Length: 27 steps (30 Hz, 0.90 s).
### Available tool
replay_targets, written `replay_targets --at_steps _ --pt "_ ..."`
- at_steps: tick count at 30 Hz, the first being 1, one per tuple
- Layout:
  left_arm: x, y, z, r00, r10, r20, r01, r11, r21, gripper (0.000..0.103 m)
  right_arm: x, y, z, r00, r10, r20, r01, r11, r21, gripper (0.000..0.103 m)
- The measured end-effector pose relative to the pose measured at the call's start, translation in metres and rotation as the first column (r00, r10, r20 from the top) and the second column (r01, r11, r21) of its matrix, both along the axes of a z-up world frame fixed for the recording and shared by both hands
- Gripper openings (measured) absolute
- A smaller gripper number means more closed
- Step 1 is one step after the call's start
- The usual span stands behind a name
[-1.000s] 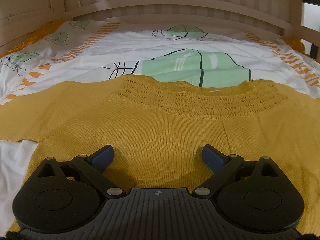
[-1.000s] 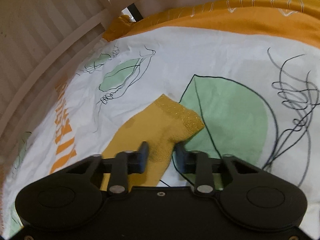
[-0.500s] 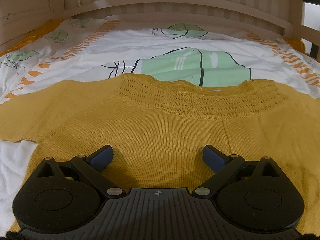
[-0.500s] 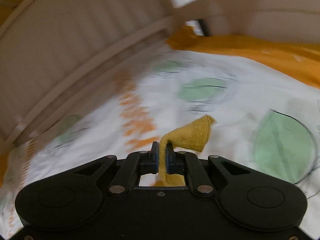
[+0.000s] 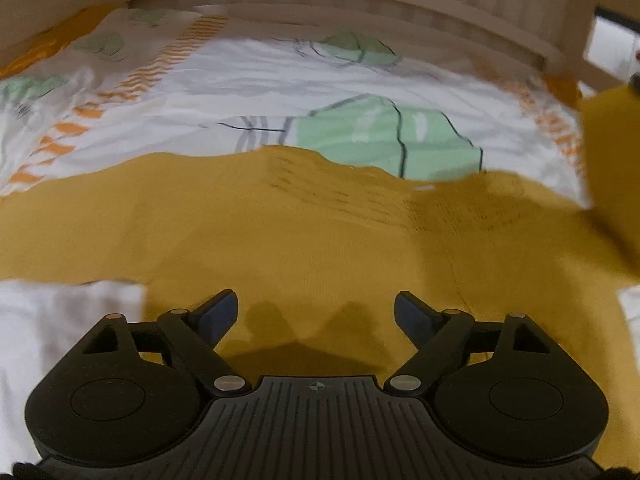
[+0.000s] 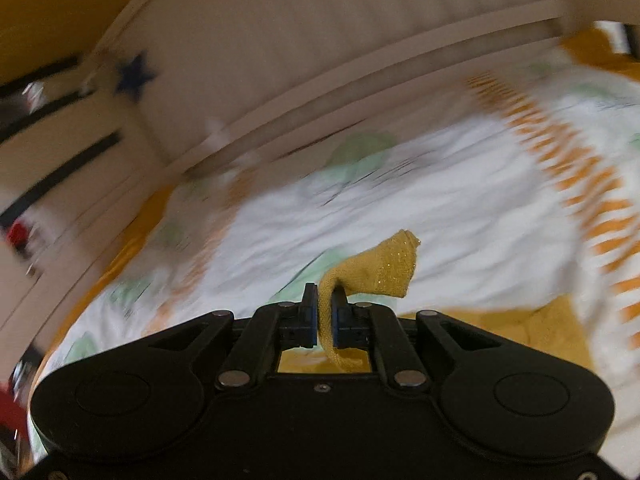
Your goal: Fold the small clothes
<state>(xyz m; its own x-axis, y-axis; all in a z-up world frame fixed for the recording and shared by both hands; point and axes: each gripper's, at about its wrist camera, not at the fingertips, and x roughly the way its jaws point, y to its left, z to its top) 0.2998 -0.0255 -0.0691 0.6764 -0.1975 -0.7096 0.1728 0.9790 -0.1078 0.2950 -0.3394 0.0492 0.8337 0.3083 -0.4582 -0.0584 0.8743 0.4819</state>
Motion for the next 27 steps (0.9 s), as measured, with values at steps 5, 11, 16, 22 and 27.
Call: replay_targets --at_steps 5,11,16,22,27 --pt "-0.007 0.043 0.013 0.999 0.046 -0.022 -0.048 0.995 -0.092 0.085 0.009 0.083 -0.031 0.990 0.136 -0.046 -0.138 0.989 -0.052 0.014" --pt "-0.008 0.069 0.019 0.997 0.077 -0.025 -0.079 0.992 -0.095 0.085 -0.004 0.152 -0.065 0.974 0.213 -0.082 -0.224 0.957 -0.185 0.023" --pt "-0.009 0.071 0.020 0.998 0.046 -0.040 -0.051 0.993 -0.110 0.085 -0.024 0.143 -0.070 0.979 0.190 -0.076 -0.199 0.972 -0.126 0.057" --pt "-0.008 0.061 0.020 0.998 0.009 -0.067 -0.020 0.987 -0.160 0.085 -0.053 0.103 -0.072 0.993 0.058 -0.104 -0.071 0.989 -0.126 0.064" --pt "-0.001 0.040 0.015 0.996 -0.026 -0.087 0.012 0.988 -0.156 0.085 -0.078 0.071 -0.084 0.992 -0.049 -0.114 0.032 0.990 -0.141 0.073"
